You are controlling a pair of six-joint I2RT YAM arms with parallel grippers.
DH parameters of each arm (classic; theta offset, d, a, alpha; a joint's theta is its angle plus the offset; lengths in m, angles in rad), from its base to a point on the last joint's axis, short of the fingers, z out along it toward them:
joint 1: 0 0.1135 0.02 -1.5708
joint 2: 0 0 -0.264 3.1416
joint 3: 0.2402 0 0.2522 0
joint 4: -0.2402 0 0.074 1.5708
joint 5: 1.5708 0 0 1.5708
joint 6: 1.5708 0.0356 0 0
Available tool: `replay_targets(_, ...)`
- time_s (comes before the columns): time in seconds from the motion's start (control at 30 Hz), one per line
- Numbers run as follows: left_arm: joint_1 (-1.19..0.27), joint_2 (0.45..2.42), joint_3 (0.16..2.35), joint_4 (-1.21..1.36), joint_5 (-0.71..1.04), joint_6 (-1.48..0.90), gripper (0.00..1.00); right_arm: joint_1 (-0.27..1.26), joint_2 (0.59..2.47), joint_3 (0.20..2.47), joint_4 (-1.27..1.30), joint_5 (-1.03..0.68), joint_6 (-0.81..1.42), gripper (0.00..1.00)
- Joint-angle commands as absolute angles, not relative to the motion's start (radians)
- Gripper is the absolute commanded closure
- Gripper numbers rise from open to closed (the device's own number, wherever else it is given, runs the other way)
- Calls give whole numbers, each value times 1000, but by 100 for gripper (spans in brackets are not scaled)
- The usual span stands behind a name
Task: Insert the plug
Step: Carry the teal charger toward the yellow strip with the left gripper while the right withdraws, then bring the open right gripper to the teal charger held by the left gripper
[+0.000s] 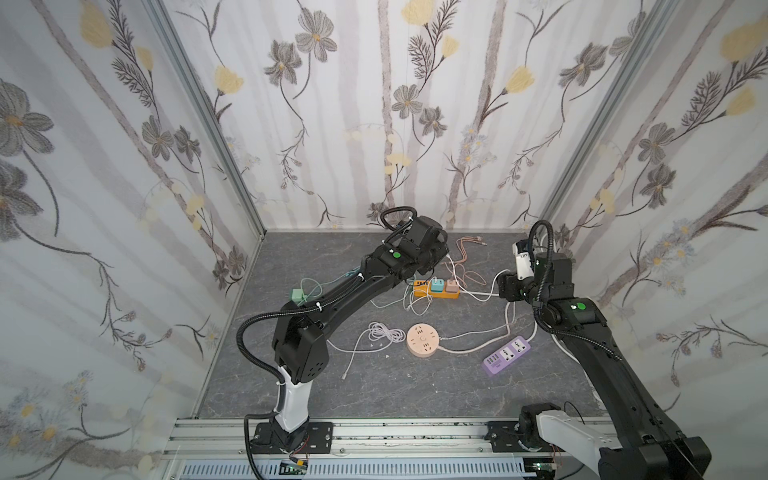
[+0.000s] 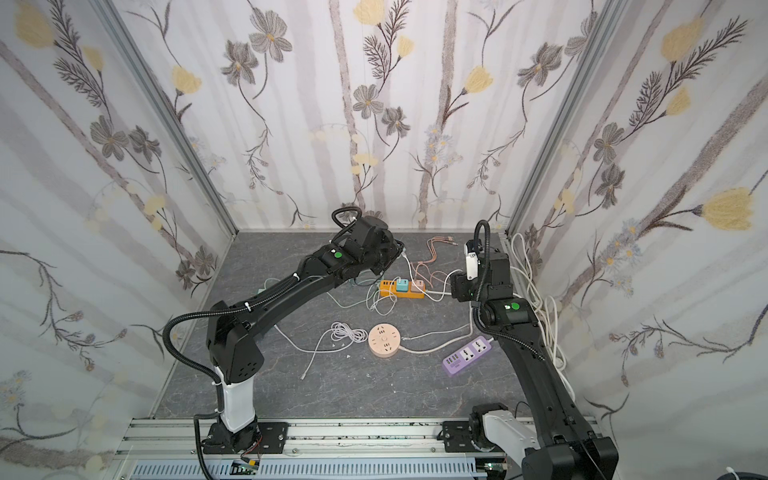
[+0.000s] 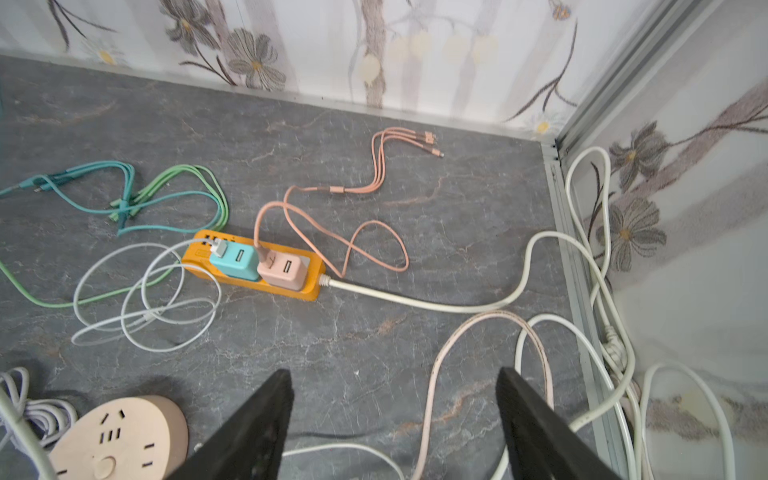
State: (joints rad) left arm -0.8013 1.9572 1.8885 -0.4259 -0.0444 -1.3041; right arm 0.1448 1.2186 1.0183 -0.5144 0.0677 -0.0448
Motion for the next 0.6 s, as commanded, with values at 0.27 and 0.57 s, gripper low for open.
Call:
replay_targets(0.27,-747,1941,1881,-423,-153,-1409,100,130,1167,942,-634,196,16,1)
replay_targets(0.57,-690,2021,2100,-472,-221,-1329,100,168,1342,992,-727,-154,-77,1)
